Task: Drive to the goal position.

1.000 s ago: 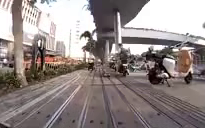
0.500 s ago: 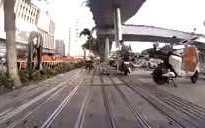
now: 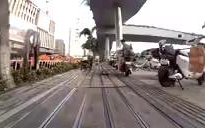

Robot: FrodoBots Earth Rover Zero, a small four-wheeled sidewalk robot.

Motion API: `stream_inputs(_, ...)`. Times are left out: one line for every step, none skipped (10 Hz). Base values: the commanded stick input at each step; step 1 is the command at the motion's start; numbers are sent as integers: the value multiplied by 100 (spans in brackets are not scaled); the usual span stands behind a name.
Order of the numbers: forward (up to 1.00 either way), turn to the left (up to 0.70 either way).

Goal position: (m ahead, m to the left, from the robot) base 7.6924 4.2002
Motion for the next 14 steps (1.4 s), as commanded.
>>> stream_inputs(45,0)
stream_inputs(45,0)
stream_inputs(45,0)
stream_inputs(45,0)
stream_inputs(45,0)
stream_inputs(45,0)
stream_inputs(45,0)
stream_inputs(45,0)
stream_inputs(45,0)
stream_inputs(45,0)
stream_inputs(45,0)
stream_inputs(45,0)
stream_inputs(45,0)
stream_inputs(45,0)
